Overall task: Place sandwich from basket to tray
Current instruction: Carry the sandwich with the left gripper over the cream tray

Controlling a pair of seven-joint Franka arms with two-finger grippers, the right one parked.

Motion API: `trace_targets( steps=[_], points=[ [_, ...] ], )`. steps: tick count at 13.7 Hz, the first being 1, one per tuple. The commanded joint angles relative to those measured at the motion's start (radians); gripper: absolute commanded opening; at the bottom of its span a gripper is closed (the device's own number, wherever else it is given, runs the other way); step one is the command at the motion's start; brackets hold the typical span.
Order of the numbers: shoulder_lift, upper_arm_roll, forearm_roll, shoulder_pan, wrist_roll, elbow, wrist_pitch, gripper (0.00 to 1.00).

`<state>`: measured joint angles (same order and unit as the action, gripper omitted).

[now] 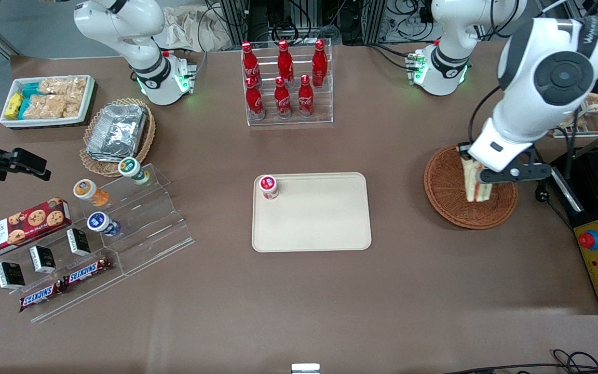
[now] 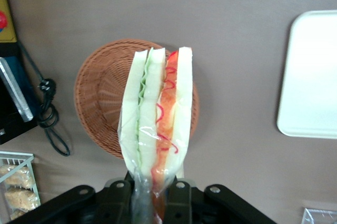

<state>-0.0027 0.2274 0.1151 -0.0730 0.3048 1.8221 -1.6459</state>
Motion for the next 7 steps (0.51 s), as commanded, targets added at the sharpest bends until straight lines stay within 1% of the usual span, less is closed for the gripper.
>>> trace_targets(
  steps=[1, 3, 4, 5, 7],
  points=[
    [0.03, 0.039, -0.047, 0.005, -0.003, -0.047, 0.034, 0.0],
    [0.062, 0.079, -0.057, 0.005, -0.001, -0.05, 0.021, 0.0],
    [0.091, 0.099, -0.057, 0.005, 0.01, -0.076, 0.021, 0.0],
    [0.131, 0.116, -0.063, 0.004, 0.04, -0.107, 0.021, 0.0],
    [0.216, 0.18, -0.071, 0.004, 0.15, -0.176, 0.021, 0.0]
  ],
)
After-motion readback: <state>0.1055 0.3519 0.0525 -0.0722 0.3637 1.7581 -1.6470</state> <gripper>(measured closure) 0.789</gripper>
